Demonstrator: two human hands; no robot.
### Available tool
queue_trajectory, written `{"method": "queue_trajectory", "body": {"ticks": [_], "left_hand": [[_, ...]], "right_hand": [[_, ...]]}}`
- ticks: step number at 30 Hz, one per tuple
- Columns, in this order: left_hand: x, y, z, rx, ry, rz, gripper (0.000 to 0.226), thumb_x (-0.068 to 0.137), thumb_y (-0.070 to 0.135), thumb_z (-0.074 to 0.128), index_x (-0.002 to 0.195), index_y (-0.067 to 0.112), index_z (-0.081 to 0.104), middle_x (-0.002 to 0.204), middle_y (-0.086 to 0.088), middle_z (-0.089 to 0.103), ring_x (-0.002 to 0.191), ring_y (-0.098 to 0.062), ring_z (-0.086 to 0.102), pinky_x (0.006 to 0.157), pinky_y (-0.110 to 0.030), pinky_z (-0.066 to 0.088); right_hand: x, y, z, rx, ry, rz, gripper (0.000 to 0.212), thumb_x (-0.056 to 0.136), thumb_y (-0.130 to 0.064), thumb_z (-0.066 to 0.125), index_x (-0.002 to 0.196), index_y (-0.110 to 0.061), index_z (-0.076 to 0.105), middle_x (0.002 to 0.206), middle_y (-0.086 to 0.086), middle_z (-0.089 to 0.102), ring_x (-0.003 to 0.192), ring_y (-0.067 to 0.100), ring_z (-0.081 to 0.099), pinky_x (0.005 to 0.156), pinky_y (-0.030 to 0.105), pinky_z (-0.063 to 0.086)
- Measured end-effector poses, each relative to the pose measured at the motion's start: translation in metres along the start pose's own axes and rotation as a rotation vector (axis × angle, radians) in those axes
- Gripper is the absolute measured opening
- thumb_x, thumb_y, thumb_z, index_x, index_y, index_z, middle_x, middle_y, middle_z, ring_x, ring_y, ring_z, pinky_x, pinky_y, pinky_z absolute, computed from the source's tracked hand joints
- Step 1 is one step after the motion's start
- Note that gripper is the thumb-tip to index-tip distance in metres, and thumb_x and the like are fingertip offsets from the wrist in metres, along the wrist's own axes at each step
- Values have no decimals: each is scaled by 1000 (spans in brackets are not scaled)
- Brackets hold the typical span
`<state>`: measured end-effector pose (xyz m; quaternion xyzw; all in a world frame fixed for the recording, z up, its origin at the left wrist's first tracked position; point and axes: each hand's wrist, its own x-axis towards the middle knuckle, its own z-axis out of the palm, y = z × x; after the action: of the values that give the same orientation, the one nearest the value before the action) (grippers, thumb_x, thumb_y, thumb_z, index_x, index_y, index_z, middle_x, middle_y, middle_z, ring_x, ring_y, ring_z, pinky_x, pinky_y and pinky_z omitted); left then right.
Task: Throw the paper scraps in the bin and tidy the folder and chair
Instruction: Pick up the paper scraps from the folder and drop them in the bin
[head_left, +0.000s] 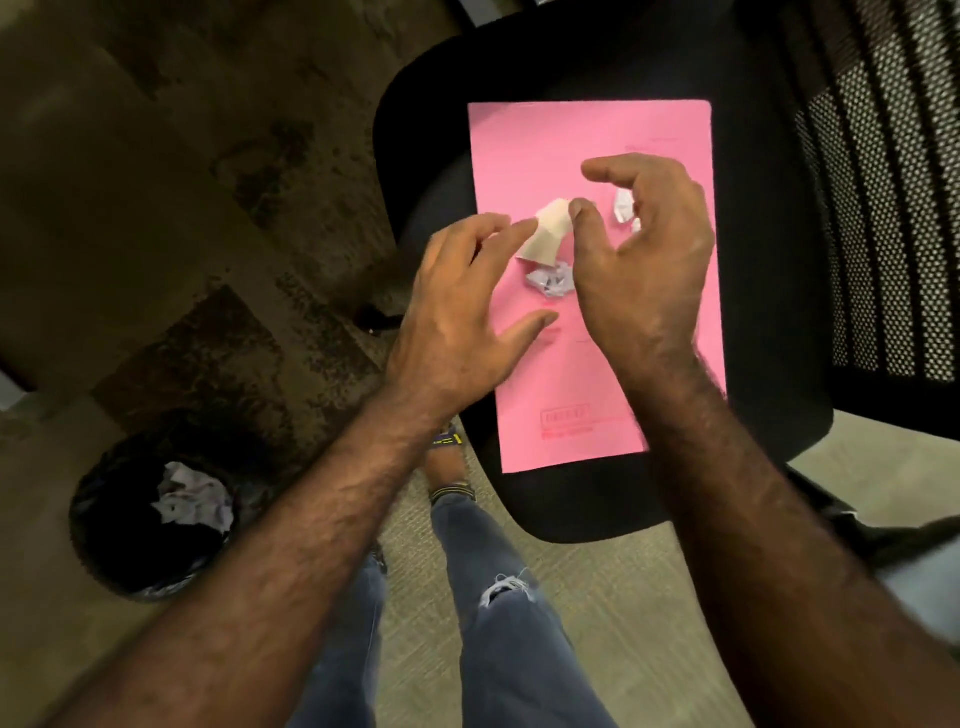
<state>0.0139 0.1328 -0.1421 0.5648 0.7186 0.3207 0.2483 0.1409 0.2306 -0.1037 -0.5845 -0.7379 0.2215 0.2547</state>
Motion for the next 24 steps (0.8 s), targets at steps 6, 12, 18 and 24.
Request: {"method": "queue_trajectory", "body": {"ticks": [6,12,18,24], "left_hand": [[17,19,23,191,-107,-18,91,84,49,81,161,27,38,162,-6,40,152,-29,35,119,-53,32],[26,18,30,251,-5,-30,54,90,33,74,141,24,62,142,-1,60,136,-26,50,103,-43,35],[22,7,23,122,88,39,23,91,7,72,113,9,77,110,-6,74,108,-32,62,92,-38,48],[8,0,5,76,120,33,23,91,-1,70,112,4,77,108,-9,75,103,-30,65,91,-25,45]], "right_hand": [[9,36,-12,-122,-3,64,33,97,-15,65,129,-19,71,135,-5,68,133,13,55,109,5,30],[14,52,-12,-215,-194,119,53,97,-9,66,147,-27,60,159,-1,51,150,19,43,116,22,28],[9,50,-9,-220,-195,122,30,98,-16,70,128,-23,75,134,-2,66,127,18,60,105,20,43],[-4,33,0,-192,-181,142,21,100,-24,72,120,-21,79,125,-3,71,115,12,67,105,32,58]]}}
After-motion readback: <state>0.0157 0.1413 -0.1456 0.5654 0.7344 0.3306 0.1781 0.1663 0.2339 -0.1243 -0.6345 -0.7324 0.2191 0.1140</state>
